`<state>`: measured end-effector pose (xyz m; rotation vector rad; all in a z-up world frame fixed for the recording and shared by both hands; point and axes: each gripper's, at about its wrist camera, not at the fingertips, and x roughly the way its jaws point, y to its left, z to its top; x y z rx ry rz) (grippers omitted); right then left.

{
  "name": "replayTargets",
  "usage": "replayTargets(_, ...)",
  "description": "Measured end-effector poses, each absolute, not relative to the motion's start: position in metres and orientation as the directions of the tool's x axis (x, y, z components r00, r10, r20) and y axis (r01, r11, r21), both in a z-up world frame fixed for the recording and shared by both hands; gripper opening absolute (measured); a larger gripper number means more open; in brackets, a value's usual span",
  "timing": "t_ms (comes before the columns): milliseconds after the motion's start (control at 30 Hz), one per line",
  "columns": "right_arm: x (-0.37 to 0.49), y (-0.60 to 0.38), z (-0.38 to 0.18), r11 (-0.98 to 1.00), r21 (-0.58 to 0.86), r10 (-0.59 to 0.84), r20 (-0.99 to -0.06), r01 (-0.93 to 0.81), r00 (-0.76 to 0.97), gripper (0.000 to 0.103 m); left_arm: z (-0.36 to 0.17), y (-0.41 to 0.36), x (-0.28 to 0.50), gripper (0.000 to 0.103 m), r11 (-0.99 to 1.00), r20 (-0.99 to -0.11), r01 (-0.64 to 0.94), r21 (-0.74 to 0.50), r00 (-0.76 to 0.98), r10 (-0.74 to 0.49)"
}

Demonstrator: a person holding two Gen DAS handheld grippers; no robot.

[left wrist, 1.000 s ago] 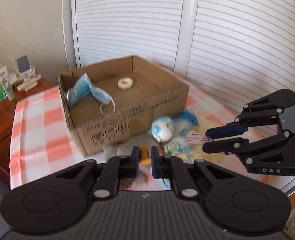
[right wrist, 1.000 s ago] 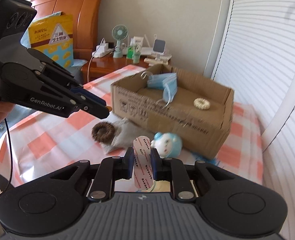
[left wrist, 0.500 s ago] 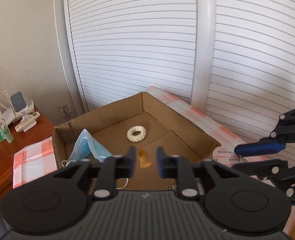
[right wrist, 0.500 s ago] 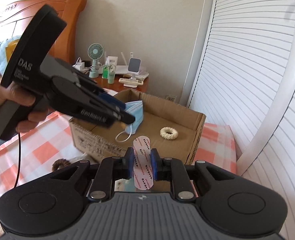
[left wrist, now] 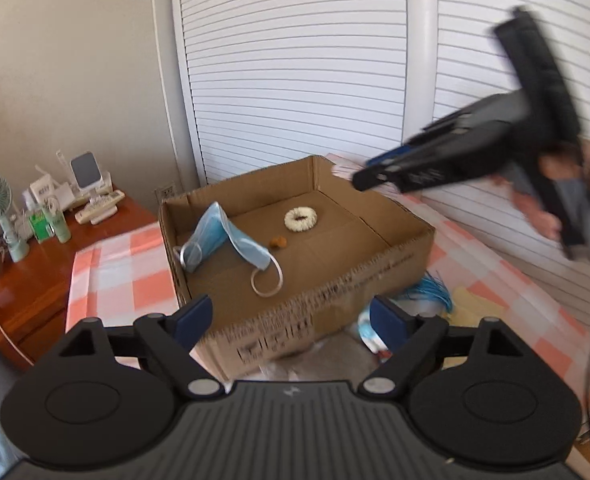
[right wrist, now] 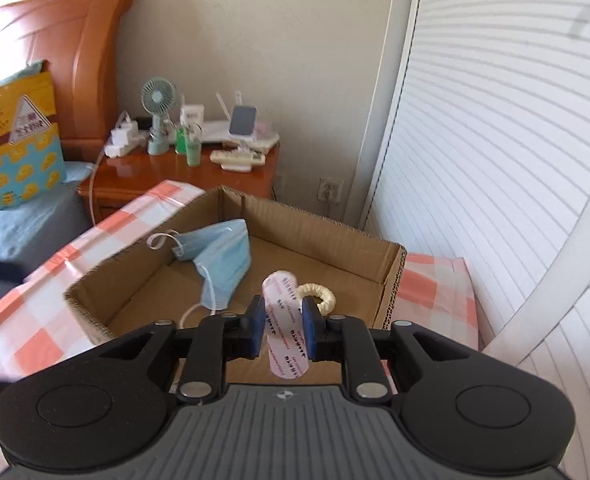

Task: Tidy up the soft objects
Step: 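Carry the earplug and bandage strip into the box and open both tools, then withdraw both tools from the box back over the table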

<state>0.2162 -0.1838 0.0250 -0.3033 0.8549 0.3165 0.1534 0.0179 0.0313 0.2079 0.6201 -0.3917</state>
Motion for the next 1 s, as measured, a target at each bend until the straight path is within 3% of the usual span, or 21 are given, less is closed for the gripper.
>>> replayTargets(33, 0.222, -0.184, 0.021, 0.919, -0.149, 0.121, -0.773, -0.364, 0.623, 0.047, 0.030, 0.022, 0.147, 0.094, 0.908, -0.600, 0.416, 0.055, 0.740, -0.303)
replayTargets(100, 0.229, -0.186, 0.016, 0.932, -0.154, 0.095, -0.769, -0.327, 0.632, 0.071, 0.028, 0.031, 0.137, 0.099, 0.914, -0.603, 0.406, 0.016, 0.733, -0.315)
replayTargets(200, 0.227, -0.192, 0.017, 0.949, -0.114, 0.103, -0.770, -0.294, 0.630, 0.072, 0.024, 0.040, 0.127, 0.101, 0.927, -0.594, 0.374, 0.008, 0.748, -0.297)
replayTargets(267, 0.221, -0.194, 0.021, 0.956, -0.113, 0.091, -0.764, -0.271, 0.639, 0.080, 0.022, 0.045, 0.123, 0.101, 0.936, -0.591, 0.351, 0.023, 0.760, -0.271)
replayTargets(333, 0.212, -0.195, 0.026, 0.960, -0.113, 0.087, -0.750, -0.256, 0.656, 0.097, 0.020, 0.049, 0.121, 0.101, 0.940, -0.590, 0.339, 0.025, 0.765, -0.260)
replayTargets(500, 0.190, -0.191, 0.041, 0.963, -0.117, 0.080, -0.735, -0.242, 0.673, 0.103, 0.017, 0.053, 0.119, 0.101, 0.943, -0.588, 0.332, 0.008, 0.765, -0.264)
replayTargets(1000, 0.090, -0.186, 0.012, 0.973, -0.123, 0.024, -0.787, -0.194, 0.616, 0.103, 0.008, 0.048, 0.099, 0.102, 0.948, -0.574, 0.317, 0.007, 0.778, -0.256)
